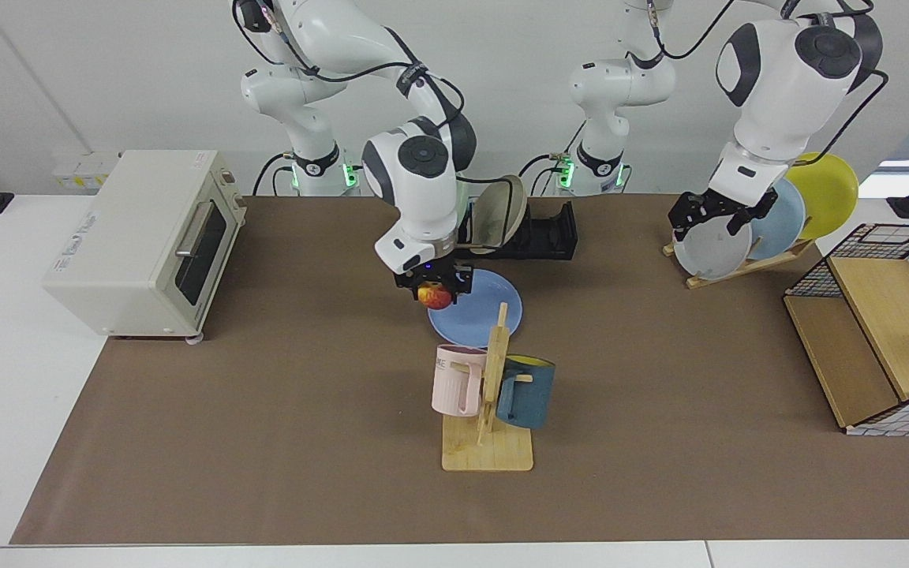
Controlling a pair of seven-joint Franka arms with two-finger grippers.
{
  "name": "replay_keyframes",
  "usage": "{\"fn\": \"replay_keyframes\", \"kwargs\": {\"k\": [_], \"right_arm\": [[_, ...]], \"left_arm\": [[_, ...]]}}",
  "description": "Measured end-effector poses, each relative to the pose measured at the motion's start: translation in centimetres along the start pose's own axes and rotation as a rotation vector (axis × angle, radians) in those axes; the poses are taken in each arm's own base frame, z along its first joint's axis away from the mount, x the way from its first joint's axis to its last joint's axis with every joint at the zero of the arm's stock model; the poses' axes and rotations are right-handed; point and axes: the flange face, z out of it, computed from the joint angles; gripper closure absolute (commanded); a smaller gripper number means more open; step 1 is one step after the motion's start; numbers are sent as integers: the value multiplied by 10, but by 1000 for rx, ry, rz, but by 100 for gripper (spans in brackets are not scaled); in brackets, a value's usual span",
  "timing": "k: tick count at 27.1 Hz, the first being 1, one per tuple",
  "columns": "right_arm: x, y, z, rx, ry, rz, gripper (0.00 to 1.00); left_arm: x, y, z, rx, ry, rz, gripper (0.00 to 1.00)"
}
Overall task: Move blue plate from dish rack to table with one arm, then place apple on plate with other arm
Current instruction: 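Lower the apple onto the blue plate with the right gripper, then open the right gripper and raise it away from the plate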
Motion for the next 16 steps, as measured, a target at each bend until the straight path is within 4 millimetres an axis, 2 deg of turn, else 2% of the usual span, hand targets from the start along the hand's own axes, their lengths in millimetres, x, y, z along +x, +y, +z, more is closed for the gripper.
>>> {"fn": "replay_keyframes", "kwargs": {"k": [6, 10, 13, 14, 15, 16], "right_arm": [[-27, -40, 34, 2, -3, 48, 100], [-36, -50, 52, -11, -19, 53, 100], [-40, -55, 64, -16, -25, 79, 100], [-42, -57, 68, -15, -25, 85, 91], [-44, -58, 72, -14, -25, 87, 62], [-46, -59, 76, -14, -25, 90, 11]], "left_arm": [[-11, -1, -25, -3, 49, 0, 0], [-23, -4, -47, -12, 92, -8, 0], [-26, -4, -55, -29, 113, -11, 0], [-27, -4, -56, -34, 117, -12, 0], [-27, -3, -56, -37, 117, -12, 0], [-26, -3, -56, -38, 116, -11, 0]]}}
